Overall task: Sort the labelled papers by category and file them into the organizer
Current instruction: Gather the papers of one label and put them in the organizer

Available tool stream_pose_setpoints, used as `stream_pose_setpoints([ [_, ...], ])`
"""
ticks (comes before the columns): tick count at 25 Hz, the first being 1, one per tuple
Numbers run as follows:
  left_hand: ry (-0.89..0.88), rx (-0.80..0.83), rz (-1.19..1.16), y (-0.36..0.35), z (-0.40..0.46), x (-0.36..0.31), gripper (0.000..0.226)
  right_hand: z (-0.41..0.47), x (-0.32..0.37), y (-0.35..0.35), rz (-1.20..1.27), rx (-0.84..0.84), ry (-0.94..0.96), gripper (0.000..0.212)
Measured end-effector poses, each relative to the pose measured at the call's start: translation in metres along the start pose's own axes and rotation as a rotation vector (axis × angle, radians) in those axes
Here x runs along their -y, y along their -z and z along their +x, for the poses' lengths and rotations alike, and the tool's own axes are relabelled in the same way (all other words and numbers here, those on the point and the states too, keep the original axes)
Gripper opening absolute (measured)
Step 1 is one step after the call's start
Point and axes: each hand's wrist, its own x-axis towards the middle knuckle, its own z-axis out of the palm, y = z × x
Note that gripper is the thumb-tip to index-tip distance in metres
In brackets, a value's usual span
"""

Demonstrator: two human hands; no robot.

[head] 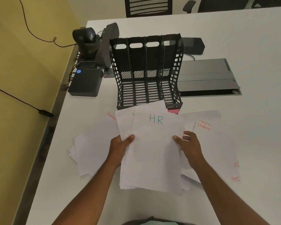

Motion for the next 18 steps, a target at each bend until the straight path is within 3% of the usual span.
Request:
stream_pose_setpoints([
  [4, 0.006, 0.003, 0.020, 0.003, 0.003, 0.002, 0.020, 0.000, 0.005, 0.002, -0.008, 0.020, 0.107, 0.011],
  [8, 0.002, -0.020, 0.009, 0.013, 0.007, -0.001, 0.018, 0.010, 0.020, 0.045, 0.217, -0.242, 0.155, 0.005],
  [9, 0.008, -0.014, 0.003, 0.016, 0.008, -0.002, 0.017, 0.014, 0.025, 0.062, 0.302, -0.215, 0.127, 0.008],
  [12, 0.041, 0.019, 0.001, 0.017, 0.009, -0.005, 0.014, 0.016, 0.041, 0.087, 0.404, 0.076, 0.040, 0.019],
  [15, 0.053, 0.084, 0.004, 0.005, 0.005, -0.007, 0.014, 0.012, 0.057, 0.061, 0.374, 0.305, 0.062, 0.025],
  [18, 0.035, 0.138, 0.087, -0.005, 0.002, -0.008, 0.013, 0.008, 0.058, 0.024, 0.277, 0.378, 0.098, 0.027],
])
